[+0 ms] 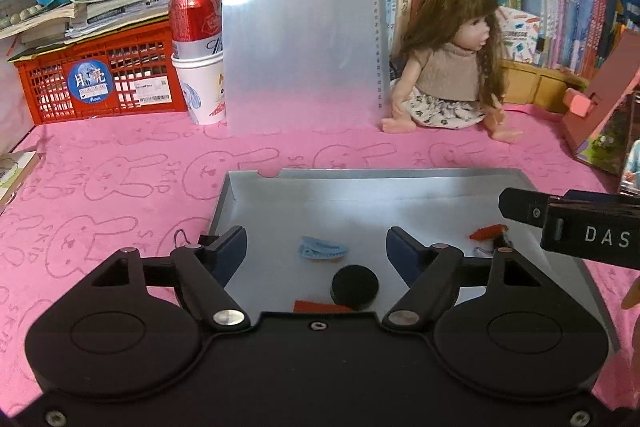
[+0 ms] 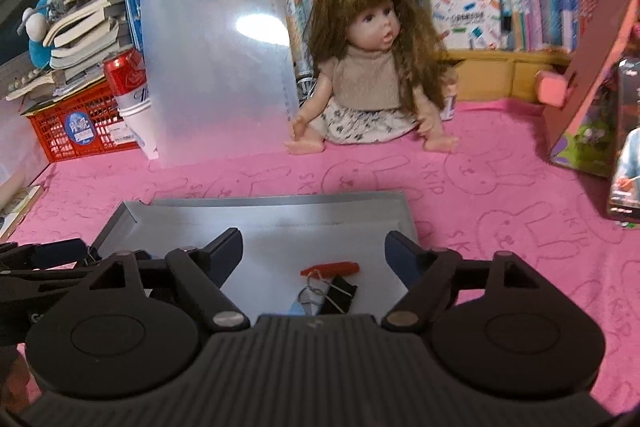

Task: Organize rigid objects
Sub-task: 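Withdraw both open tools from the tray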

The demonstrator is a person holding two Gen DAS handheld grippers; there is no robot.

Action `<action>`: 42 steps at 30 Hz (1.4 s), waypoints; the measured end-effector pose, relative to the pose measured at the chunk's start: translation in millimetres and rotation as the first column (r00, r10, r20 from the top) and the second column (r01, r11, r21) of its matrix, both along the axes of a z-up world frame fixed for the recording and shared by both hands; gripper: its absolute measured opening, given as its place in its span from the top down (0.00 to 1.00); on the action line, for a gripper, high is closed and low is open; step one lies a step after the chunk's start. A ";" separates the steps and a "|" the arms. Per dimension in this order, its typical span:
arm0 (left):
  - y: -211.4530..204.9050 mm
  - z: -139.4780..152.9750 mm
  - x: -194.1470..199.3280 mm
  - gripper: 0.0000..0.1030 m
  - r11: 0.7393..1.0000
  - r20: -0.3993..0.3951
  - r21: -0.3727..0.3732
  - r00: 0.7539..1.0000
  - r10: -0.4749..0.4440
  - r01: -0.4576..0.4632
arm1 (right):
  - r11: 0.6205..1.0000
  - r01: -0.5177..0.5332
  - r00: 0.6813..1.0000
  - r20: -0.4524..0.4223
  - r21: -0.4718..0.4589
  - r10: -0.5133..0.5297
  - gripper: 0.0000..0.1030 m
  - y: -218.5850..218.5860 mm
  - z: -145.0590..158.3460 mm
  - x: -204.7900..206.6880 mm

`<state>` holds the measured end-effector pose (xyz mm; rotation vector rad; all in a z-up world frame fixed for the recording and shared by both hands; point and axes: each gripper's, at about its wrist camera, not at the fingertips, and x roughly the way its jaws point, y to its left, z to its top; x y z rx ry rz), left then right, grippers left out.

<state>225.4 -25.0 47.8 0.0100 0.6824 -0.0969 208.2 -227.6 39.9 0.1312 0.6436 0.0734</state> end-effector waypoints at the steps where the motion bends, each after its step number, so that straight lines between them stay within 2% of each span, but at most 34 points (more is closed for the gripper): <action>1: 0.4 2.0 -5.1 0.25 1.000 0.008 -0.003 1.000 -0.007 0.007 | 1.000 0.007 1.000 0.017 -0.008 -0.007 0.14 -0.1 2.0 -5.8; 11: 10.5 8.0 -77.3 0.18 0.998 0.108 -0.068 0.994 -0.011 0.018 | 0.999 0.044 0.984 0.174 -0.020 -0.040 0.06 -5.9 3.9 -74.9; 16: 9.9 0.8 -118.8 0.16 0.999 0.150 -0.046 0.988 -0.022 0.029 | 0.998 0.039 0.973 0.231 -0.049 -0.027 0.02 -1.7 -2.1 -112.3; 21: 11.1 -8.1 -151.7 0.15 0.999 0.165 -0.045 0.986 -0.014 0.022 | 0.998 0.031 0.968 0.252 -0.050 -0.017 0.01 -0.1 -9.1 -141.9; 28: 19.4 -18.8 -170.7 0.15 0.997 0.141 -0.080 0.990 0.016 -0.005 | 0.997 0.020 0.965 0.262 -0.069 -0.001 0.01 2.9 -16.6 -164.5; 36: 14.9 -26.3 -182.6 0.15 0.999 0.142 -0.031 0.990 0.008 -0.004 | 0.996 0.018 0.965 0.264 -0.088 0.006 0.01 4.6 -23.5 -177.6; 42: 16.9 -41.4 -202.2 0.14 0.999 0.125 -0.036 0.992 0.029 -0.024 | 0.994 0.016 0.964 0.266 -0.106 0.012 0.00 7.8 -39.2 -200.9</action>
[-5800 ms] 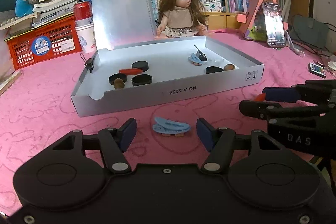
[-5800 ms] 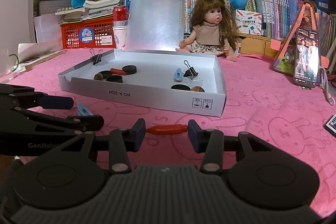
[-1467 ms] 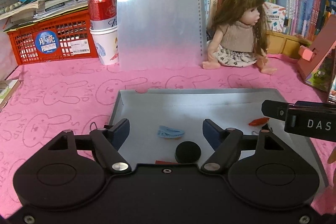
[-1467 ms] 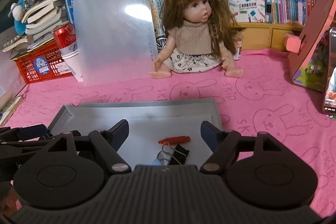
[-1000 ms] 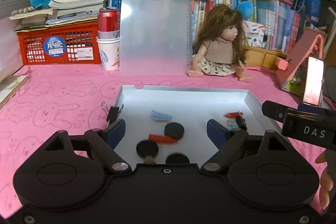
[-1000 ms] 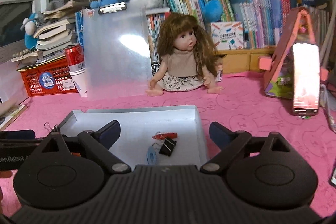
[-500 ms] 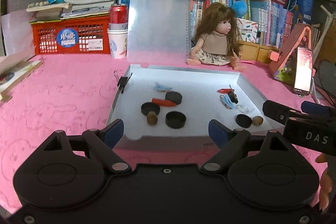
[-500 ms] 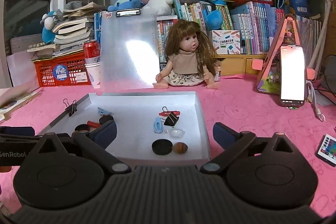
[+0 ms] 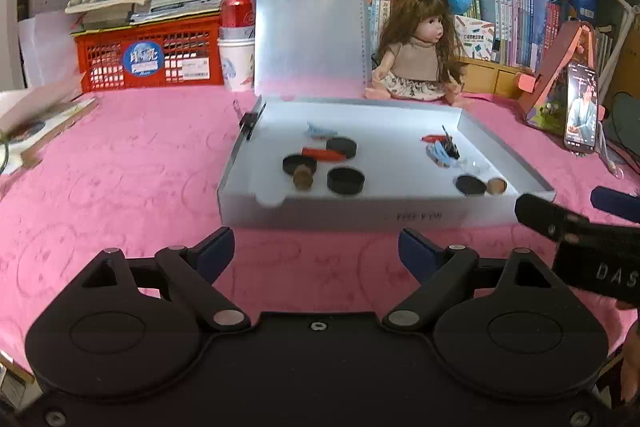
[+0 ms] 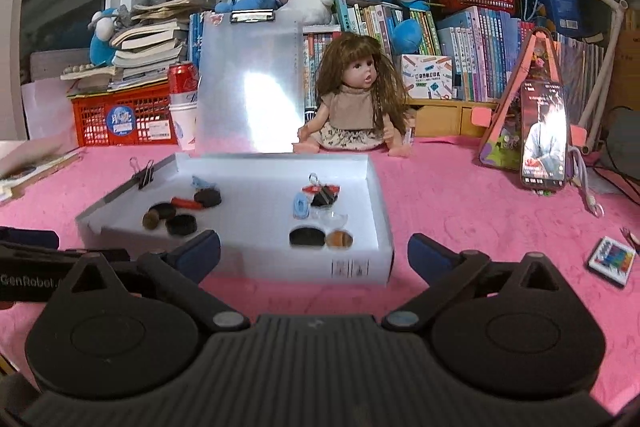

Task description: Organize rigid objects

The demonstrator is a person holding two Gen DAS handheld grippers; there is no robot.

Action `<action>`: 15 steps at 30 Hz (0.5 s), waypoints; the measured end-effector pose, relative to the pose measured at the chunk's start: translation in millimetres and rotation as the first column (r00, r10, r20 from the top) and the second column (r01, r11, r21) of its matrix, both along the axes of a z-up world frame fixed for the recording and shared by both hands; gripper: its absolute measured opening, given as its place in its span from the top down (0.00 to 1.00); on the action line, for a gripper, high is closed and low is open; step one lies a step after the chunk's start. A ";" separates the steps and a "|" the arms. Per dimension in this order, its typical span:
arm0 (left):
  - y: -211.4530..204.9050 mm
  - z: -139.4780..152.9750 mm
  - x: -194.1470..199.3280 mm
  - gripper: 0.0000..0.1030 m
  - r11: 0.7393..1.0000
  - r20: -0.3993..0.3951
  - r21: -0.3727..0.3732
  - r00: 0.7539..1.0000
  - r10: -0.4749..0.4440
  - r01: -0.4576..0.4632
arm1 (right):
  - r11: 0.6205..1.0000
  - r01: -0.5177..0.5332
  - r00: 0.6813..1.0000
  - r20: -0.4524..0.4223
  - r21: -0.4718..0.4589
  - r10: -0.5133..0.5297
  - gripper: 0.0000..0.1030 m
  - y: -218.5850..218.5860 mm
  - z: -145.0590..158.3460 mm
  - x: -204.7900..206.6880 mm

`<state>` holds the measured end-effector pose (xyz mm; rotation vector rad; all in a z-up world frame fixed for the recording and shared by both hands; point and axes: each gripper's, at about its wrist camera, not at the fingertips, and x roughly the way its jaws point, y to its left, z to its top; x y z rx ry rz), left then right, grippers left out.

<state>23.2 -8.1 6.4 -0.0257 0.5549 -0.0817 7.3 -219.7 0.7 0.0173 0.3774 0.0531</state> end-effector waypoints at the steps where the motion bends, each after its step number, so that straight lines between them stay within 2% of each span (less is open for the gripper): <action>1: 0.4 -2.5 -3.0 0.14 1.000 -0.003 0.001 1.000 0.002 -0.002 | 1.000 -0.006 1.000 -0.005 -0.001 0.006 0.00 0.4 -4.1 -4.0; 7: 2.5 -11.3 -12.9 0.14 1.000 -0.013 0.014 1.000 0.018 -0.017 | 0.999 -0.036 0.999 -0.036 -0.039 0.034 0.00 6.1 -17.3 -11.9; 15: 4.1 -21.4 -10.5 0.13 0.999 -0.050 0.031 0.998 0.032 -0.030 | 0.998 -0.027 0.994 -0.107 -0.052 0.021 0.00 8.0 -26.8 -6.5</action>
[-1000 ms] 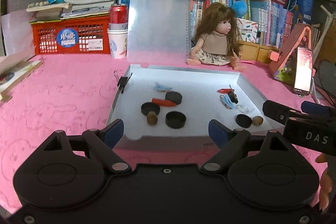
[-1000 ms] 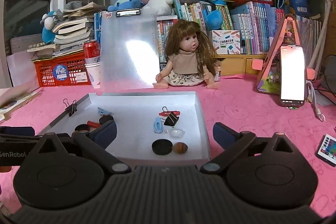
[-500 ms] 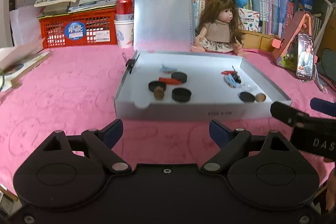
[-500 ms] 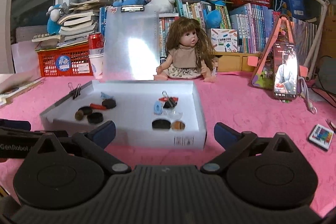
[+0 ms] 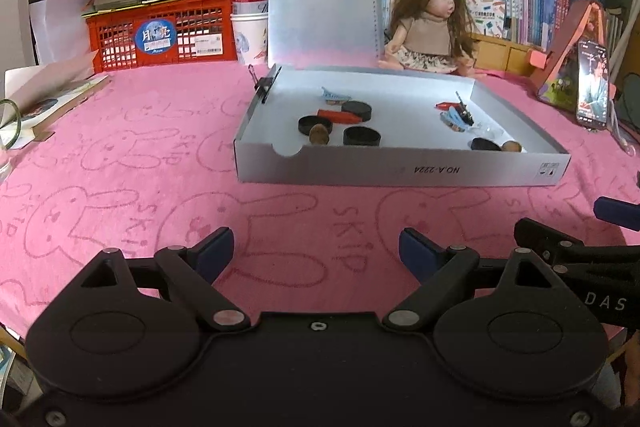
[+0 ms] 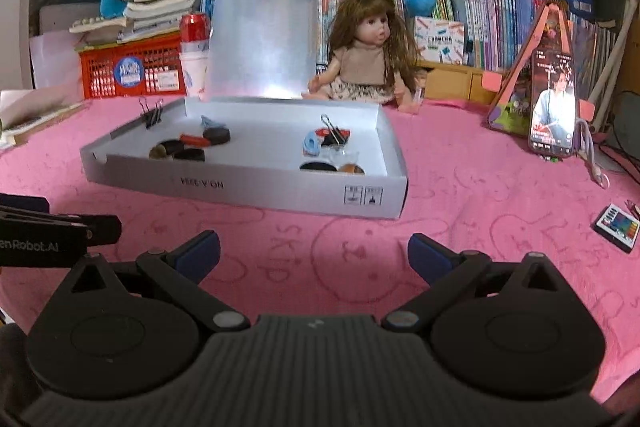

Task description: Organize rigid objects

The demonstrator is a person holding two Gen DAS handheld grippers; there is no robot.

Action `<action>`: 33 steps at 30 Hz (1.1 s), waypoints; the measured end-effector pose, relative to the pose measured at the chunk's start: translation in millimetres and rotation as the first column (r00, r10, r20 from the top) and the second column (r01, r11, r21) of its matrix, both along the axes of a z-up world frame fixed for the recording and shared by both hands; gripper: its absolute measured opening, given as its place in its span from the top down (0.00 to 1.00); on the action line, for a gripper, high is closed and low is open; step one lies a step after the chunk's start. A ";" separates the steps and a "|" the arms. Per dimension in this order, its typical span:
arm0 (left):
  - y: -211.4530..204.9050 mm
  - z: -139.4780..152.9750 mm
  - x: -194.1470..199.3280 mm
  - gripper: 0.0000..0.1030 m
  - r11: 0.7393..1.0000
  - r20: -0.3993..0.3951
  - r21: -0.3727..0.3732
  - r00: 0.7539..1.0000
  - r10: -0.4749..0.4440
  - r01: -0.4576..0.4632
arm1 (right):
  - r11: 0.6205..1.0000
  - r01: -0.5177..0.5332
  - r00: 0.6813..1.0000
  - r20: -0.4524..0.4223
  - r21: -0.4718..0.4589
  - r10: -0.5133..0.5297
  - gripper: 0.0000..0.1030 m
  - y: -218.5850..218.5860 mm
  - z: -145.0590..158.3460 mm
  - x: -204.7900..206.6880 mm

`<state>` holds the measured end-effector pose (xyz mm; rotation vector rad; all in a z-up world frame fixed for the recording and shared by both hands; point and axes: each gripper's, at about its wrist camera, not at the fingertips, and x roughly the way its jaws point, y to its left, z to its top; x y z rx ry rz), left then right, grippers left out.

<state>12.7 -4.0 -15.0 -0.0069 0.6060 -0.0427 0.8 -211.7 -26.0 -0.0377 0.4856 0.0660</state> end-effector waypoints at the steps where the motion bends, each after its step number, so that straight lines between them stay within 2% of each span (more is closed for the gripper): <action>1: 0.2 -0.9 0.5 0.13 1.000 -0.005 0.002 1.000 0.001 -0.001 | 1.000 0.003 1.000 -0.010 -0.003 -0.003 0.00 0.0 -1.6 0.8; 6: -0.7 -3.2 1.8 0.09 1.000 -0.012 0.011 1.000 -0.010 0.010 | 1.000 0.017 0.998 -0.057 0.018 -0.016 0.00 -2.8 -8.0 2.7; 9: -1.5 -3.5 4.0 0.03 0.999 -0.025 0.011 0.999 -0.035 0.035 | 1.000 0.022 0.998 -0.064 0.015 -0.021 0.00 -2.3 -8.1 3.1; 17: -1.2 -1.5 6.5 0.01 0.999 -0.050 -0.003 0.998 -0.034 0.034 | 1.000 0.023 0.996 -0.086 0.014 -0.022 0.00 -2.0 -6.2 5.9; 23: -7.5 -4.0 3.2 0.00 0.999 -0.047 0.035 0.999 -0.009 0.011 | 1.000 0.019 0.995 -0.096 0.013 -0.017 0.00 -2.5 -5.6 7.4; 33: -7.0 -3.2 3.7 0.00 1.000 -0.054 0.027 0.999 0.003 -0.002 | 1.000 0.017 0.995 -0.101 0.012 -0.016 0.00 -2.4 -4.8 8.3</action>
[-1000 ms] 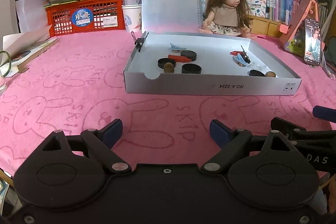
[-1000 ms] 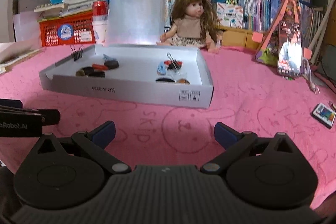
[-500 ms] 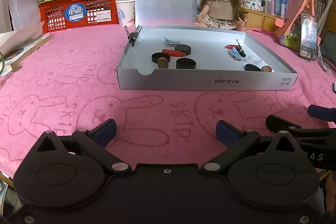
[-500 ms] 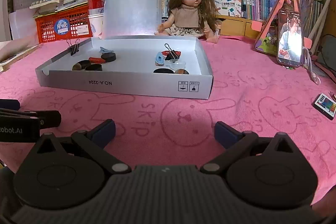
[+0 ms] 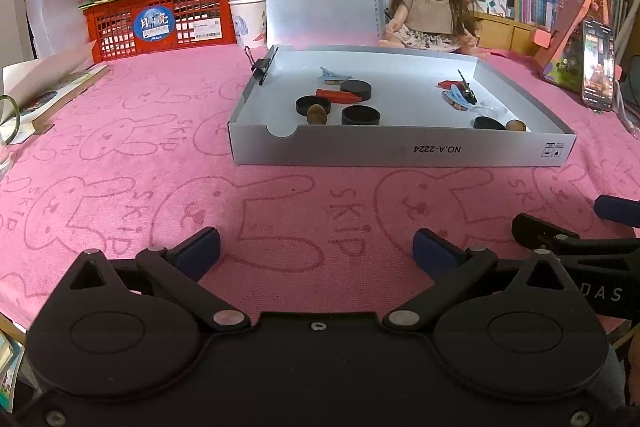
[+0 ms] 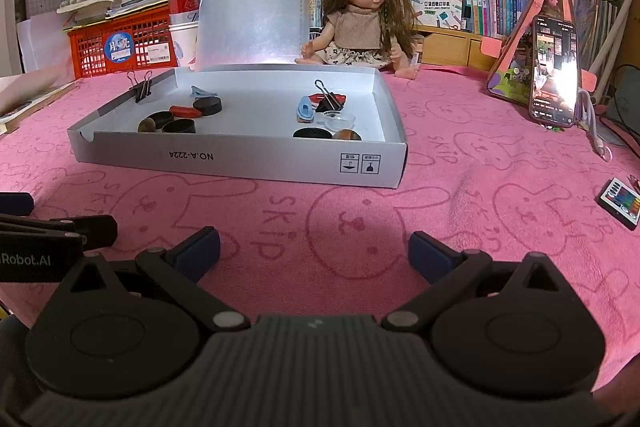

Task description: Organize rigid objects

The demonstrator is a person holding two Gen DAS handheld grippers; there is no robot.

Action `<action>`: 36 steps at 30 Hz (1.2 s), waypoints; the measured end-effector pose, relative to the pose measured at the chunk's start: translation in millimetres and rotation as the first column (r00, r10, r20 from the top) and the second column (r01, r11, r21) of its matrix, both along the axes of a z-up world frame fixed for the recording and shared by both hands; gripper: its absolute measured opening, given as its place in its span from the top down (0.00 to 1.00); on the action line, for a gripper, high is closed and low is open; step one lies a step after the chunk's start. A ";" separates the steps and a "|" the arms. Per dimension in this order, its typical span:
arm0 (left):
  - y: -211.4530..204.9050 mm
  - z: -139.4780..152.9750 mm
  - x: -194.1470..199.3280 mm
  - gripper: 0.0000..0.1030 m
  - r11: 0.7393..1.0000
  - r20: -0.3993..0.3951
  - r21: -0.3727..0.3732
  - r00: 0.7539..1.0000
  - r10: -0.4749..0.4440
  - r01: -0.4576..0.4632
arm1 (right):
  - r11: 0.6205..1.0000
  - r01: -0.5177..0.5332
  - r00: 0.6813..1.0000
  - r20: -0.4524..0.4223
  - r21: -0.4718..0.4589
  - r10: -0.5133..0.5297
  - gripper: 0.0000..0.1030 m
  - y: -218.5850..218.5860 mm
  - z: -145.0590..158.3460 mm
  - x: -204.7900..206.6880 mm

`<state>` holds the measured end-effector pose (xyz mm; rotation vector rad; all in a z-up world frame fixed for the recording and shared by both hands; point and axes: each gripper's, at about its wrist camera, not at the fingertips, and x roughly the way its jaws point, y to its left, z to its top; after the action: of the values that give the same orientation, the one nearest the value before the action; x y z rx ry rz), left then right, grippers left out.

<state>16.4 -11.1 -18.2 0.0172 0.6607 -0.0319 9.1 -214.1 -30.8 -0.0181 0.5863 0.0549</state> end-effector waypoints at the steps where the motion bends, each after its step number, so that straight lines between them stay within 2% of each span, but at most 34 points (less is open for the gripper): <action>1: 0.0 -0.2 -0.2 0.00 1.000 0.000 0.000 1.000 0.001 -0.001 | 1.000 0.000 1.000 0.000 0.000 0.000 0.00 -0.1 0.1 0.2; 36: -0.9 -0.3 -1.2 0.00 1.000 -0.003 -0.004 1.000 0.017 -0.017 | 1.000 0.000 1.000 -0.002 0.000 0.000 0.00 0.1 0.4 0.6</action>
<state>15.3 -11.9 -18.5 0.0080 0.6641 -0.0166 9.6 -214.0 -30.5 -0.0182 0.5880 0.0547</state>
